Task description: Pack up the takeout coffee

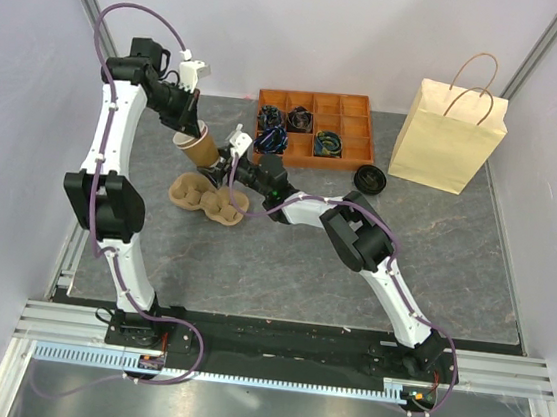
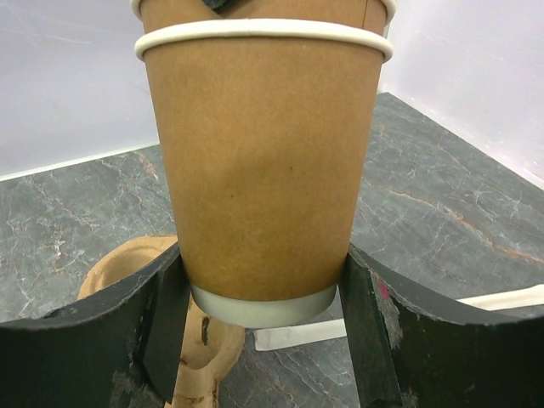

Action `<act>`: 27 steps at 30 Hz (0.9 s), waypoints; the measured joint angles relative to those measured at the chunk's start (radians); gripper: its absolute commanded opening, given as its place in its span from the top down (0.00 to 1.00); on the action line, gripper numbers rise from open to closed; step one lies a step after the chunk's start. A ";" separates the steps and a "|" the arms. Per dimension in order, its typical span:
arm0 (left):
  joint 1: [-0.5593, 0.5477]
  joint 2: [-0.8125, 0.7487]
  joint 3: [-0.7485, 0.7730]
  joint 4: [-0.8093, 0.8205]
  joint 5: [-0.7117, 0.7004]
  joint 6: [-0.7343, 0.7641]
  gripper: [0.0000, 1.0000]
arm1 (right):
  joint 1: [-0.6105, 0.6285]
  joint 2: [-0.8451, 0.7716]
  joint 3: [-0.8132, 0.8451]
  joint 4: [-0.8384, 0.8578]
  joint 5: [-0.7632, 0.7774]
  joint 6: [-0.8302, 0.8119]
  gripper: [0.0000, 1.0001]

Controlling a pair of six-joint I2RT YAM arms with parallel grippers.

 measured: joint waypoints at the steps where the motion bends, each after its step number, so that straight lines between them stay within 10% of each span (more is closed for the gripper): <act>1: 0.000 0.002 0.006 -0.005 -0.002 0.000 0.98 | 0.000 -0.002 -0.005 0.002 -0.001 0.000 0.61; 27: 0.008 -0.114 0.095 0.165 -0.249 -0.003 0.98 | -0.019 -0.034 -0.056 -0.012 -0.005 -0.027 0.66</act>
